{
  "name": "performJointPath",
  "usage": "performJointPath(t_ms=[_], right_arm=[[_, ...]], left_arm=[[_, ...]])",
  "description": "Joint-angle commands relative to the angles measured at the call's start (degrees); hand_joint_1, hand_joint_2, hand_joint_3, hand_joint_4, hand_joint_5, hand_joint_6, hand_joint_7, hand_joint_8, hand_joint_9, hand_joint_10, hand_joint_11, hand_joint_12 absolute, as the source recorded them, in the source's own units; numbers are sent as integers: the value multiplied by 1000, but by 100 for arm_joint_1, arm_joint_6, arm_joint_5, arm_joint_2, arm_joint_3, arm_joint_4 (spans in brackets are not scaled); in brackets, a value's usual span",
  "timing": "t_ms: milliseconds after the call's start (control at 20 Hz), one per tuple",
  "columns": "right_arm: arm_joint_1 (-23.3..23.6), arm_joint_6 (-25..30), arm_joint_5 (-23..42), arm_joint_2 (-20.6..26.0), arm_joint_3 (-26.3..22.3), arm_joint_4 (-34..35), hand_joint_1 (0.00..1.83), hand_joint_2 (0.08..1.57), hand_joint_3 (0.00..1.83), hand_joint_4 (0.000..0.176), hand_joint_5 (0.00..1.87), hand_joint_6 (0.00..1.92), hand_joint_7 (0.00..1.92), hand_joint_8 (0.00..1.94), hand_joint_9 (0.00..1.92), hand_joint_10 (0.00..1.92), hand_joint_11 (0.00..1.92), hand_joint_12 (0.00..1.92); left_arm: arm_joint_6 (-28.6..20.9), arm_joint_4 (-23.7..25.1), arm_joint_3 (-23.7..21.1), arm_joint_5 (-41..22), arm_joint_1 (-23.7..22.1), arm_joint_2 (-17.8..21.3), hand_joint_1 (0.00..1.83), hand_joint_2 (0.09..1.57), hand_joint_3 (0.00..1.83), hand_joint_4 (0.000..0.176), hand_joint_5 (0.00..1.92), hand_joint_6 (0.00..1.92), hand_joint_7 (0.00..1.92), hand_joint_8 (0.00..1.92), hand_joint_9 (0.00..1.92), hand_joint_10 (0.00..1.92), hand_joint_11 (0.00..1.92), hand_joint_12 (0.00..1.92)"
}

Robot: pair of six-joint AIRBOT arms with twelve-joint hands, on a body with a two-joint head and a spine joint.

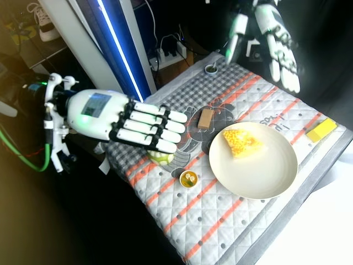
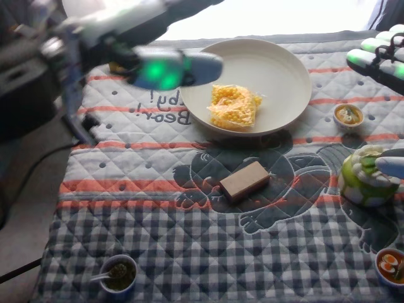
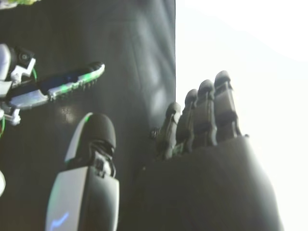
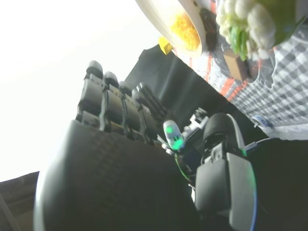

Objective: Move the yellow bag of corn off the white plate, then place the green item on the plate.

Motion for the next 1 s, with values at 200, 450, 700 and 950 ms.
performJointPath(t_ms=[200, 450, 700, 950], right_arm=[[86, -18, 710, -131, 32, 59, 469, 1207, 6, 40, 0, 0, 0, 0, 0, 0, 44, 39], [46, 6, 710, -132, 28, 71, 466, 1233, 2, 7, 0, 0, 0, 0, 0, 0, 0, 154], [-8, 24, 710, -132, 28, 121, 383, 1238, 1, 0, 0, 0, 0, 0, 0, 0, 0, 361], [-36, 25, 710, -154, 30, 148, 392, 1254, 1, 0, 0, 0, 0, 0, 0, 0, 0, 336]], left_arm=[[-12, 165, 998, 1050, -193, -937, 809, 1081, 0, 128, 70, 9, 65, 3, 73, 16, 0, 870], [48, 205, 1624, 1681, -183, -1471, 845, 1050, 0, 169, 12, 8, 2, 0, 1, 0, 0, 356], [148, 205, 1683, 1709, -158, -1632, 759, 1008, 0, 133, 73, 7, 31, 3, 3, 1, 0, 489], [537, 205, 1822, 1961, -120, -1938, 924, 1041, 0, 104, 445, 166, 382, 164, 119, 851, 0, 1667]])
